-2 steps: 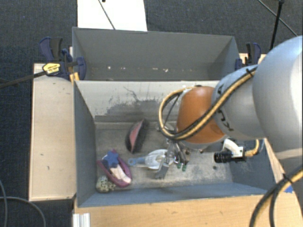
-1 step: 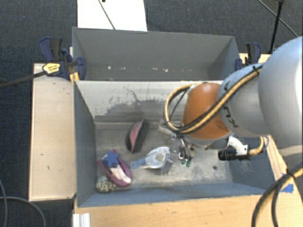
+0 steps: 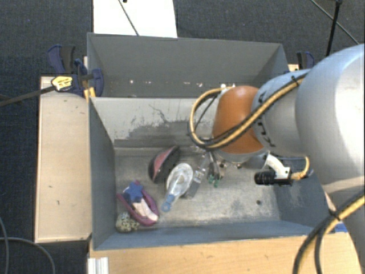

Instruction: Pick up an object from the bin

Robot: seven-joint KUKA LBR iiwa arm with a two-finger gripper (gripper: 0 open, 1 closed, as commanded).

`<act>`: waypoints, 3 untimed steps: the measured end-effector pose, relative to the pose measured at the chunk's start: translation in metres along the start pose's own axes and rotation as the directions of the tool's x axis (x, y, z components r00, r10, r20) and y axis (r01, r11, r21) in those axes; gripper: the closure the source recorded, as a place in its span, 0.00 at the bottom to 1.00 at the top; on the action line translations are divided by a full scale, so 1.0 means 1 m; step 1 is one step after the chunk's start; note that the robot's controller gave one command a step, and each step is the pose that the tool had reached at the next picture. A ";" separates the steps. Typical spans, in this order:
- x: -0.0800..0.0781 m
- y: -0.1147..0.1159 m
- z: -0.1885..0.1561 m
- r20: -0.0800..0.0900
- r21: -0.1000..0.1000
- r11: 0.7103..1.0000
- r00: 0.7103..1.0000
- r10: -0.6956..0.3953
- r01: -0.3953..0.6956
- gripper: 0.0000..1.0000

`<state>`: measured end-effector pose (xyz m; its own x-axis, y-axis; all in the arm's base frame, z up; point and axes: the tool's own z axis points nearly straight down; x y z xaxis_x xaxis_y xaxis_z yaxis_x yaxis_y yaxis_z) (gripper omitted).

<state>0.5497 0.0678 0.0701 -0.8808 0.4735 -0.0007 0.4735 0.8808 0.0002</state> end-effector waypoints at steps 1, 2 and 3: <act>0.054 0.050 0.000 0.000 -0.001 0.946 0.946 -0.325 0.325 0.00; 0.054 0.049 0.000 -0.001 -0.001 0.947 0.947 -0.320 0.320 1.00; 0.053 0.049 -0.007 0.002 -0.001 0.949 0.949 -0.315 0.315 1.00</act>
Offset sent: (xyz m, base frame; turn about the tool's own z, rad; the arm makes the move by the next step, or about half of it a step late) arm -0.0246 0.0684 -0.0001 -0.3312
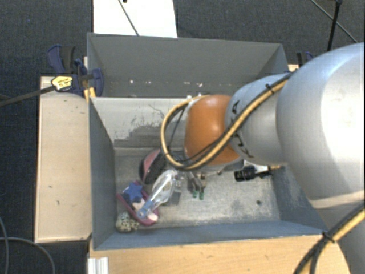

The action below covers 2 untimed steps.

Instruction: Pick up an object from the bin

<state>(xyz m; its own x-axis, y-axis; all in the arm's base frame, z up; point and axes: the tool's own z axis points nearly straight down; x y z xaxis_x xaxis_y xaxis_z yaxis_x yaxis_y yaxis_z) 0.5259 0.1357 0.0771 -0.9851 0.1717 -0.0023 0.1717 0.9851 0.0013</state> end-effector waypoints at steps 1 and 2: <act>-0.003 0.001 -0.096 0.006 -0.003 1.000 1.000 0.000 0.000 1.00; -0.004 0.001 -0.117 0.002 -0.001 1.000 1.000 -0.002 0.002 1.00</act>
Offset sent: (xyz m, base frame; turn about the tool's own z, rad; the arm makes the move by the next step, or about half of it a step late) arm 0.0001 0.0000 0.0915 0.0000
